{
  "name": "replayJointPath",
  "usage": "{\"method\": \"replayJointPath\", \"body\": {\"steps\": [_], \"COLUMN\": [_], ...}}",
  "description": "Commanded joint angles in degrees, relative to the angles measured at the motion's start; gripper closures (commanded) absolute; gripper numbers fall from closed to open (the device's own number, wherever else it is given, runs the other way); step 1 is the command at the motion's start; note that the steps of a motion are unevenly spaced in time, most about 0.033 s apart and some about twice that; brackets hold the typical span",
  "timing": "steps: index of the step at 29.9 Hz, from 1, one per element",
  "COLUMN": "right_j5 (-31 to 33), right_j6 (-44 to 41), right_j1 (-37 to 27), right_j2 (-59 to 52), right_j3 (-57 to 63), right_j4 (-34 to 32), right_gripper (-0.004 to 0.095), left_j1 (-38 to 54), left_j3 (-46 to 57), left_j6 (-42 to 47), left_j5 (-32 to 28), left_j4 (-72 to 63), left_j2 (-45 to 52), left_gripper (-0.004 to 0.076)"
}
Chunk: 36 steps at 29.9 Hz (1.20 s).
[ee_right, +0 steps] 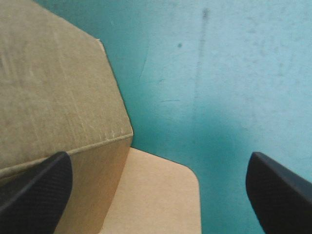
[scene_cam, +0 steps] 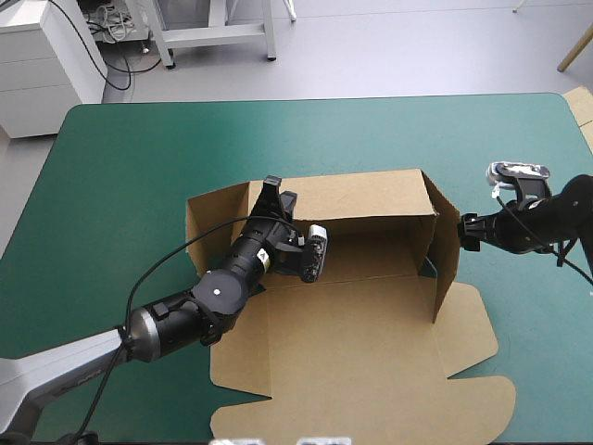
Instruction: Fold the box
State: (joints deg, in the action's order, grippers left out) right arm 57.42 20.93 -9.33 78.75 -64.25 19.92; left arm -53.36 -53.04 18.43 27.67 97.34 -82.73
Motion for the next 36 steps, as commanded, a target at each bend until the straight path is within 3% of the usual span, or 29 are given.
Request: {"method": "replayJointPath", "body": {"steps": [1,10,17,21,29,32,36], "right_j5": [-1.47,-3.09,-7.69,-15.47,-38.68,-43.98,-47.4], "right_j6": [4.88,17.8,26.44,30.27,26.58,22.39,21.91], "right_j1": [-0.3,-0.19,0.27,5.29,19.47,22.19,23.71], "right_j2": [-3.46,-7.61,-7.74,-8.11,-9.83,-10.0,-10.0], "right_j3": [0.61,6.38,11.17,14.48,21.36,21.92,21.92], "right_j4": [7.14,21.08,24.19,24.22,21.77,18.72,17.82], "right_gripper": [0.0033,0.0033,0.0033,0.0033,0.0039,0.0136,0.0463], "left_j1": [0.12,0.12,0.12,0.12,0.12,0.12,0.12], "left_j3": [-1.25,-1.25,-1.25,-1.25,-1.25,-1.25,-1.25], "left_j6": [0.46,0.47,0.46,0.46,0.46,0.46,0.46], "left_j5": [1.11,0.5,0.5,0.5,0.5,0.5,0.5], "left_j4": [0.51,0.51,0.51,0.51,0.51,0.51,0.51], "left_j2": [1.5,1.5,1.5,1.5,1.5,1.5,1.5], "left_gripper": [0.0731,0.0731,0.0731,0.0731,0.0731,0.0732,0.0731]}}
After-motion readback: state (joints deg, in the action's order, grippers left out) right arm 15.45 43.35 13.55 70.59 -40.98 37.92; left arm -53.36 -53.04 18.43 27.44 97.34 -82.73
